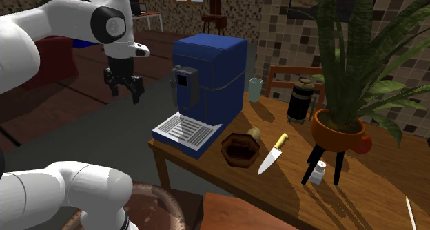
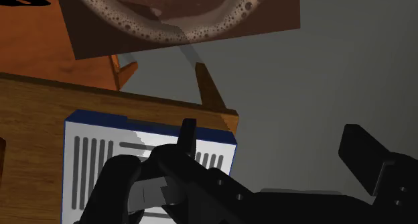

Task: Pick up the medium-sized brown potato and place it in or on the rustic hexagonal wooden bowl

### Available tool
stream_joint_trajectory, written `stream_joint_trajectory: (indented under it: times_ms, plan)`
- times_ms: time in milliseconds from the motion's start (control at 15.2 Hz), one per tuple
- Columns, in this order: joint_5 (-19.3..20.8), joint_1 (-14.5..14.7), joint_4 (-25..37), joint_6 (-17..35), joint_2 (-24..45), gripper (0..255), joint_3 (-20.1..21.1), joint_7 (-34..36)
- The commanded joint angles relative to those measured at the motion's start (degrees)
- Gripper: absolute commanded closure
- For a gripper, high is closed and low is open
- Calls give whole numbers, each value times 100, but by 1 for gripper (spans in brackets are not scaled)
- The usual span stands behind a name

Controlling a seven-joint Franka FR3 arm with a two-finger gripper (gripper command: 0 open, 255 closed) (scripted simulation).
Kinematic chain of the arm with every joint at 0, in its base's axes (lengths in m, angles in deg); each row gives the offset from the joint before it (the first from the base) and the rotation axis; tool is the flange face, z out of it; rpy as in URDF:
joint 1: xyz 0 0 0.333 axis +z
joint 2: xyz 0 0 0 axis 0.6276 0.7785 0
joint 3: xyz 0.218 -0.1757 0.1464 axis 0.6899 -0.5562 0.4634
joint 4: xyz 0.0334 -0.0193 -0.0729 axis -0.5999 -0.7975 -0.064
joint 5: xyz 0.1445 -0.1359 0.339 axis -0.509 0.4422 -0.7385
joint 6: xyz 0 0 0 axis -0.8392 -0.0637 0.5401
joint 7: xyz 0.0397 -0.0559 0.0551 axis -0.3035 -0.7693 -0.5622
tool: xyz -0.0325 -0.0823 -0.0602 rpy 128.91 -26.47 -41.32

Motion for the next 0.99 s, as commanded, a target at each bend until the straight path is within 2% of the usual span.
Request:
stream_joint_trajectory:
  times_ms: [0,462,924]
  plan:
    - [0,0,0,0,0,0,0,0]
    - [618,-256,-382,840,430,0,-640,-834]
    - [1097,-479,-429,1759,1207,0,-1300,-1614]
